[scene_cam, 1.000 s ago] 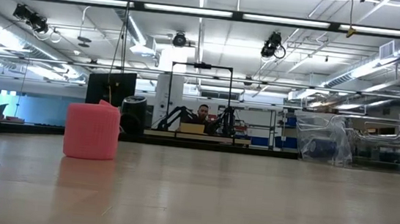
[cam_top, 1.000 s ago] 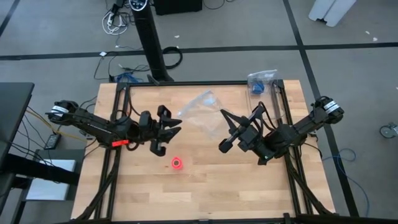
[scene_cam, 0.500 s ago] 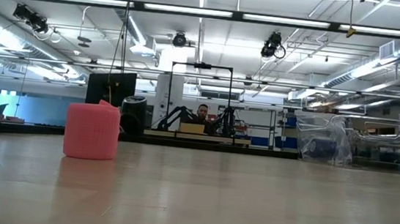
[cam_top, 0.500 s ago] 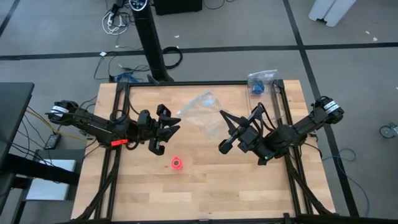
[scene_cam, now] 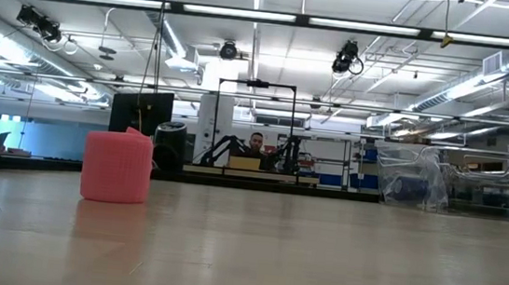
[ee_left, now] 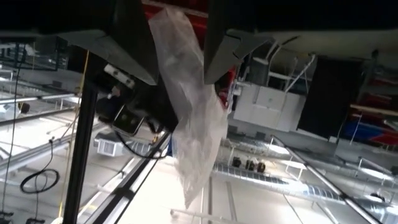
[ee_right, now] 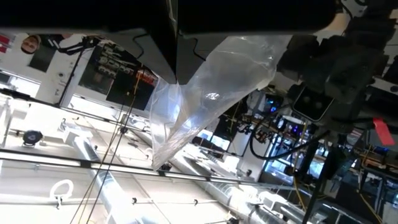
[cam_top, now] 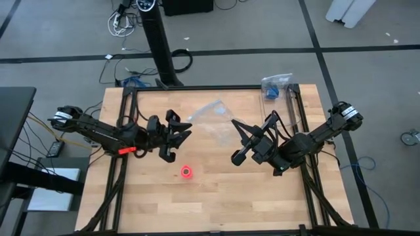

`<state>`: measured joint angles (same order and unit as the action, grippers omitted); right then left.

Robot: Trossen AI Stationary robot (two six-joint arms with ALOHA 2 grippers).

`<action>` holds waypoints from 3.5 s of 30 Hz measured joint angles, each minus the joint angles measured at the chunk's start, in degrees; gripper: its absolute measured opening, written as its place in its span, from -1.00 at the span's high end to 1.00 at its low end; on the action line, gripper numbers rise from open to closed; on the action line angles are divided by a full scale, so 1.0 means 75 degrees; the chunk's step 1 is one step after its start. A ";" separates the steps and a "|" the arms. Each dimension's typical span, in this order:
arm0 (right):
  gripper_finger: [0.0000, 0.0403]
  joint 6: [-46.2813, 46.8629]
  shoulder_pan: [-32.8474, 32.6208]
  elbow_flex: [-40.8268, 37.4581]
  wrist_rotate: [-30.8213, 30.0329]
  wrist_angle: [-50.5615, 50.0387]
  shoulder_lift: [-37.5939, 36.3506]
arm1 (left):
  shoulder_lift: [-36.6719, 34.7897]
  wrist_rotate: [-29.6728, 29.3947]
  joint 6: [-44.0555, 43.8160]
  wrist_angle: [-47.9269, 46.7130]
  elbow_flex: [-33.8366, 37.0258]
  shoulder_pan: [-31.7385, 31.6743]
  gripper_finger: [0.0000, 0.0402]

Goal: Roll bandage
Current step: Open the transparent zip bag

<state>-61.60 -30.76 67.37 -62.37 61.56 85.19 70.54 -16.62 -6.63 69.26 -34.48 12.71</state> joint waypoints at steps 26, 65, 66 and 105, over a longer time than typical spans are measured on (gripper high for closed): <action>1.00 0.0050 0.0000 0.0000 0.0033 -0.0010 0.0006 | 0.0044 -0.0028 0.0559 0.0313 0.0000 0.0006 0.59; 0.71 0.5071 -0.0346 0.0003 -0.0541 -0.5547 0.0009 | 0.0044 -0.0768 0.0805 -0.5170 -0.0003 0.0006 1.00; 0.75 0.5574 -0.0253 0.0003 0.0104 -0.5915 0.0009 | 0.0044 -0.0588 0.0779 -0.5184 -0.0003 0.0006 1.00; 0.55 0.8631 0.1940 0.0006 0.4913 -0.9055 0.0836 | 0.0910 0.0641 0.0646 -0.8680 -0.1935 -0.0148 1.00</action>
<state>3.13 -16.21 67.42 -25.52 -6.35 91.46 77.37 -11.81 -1.79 4.16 -48.99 11.60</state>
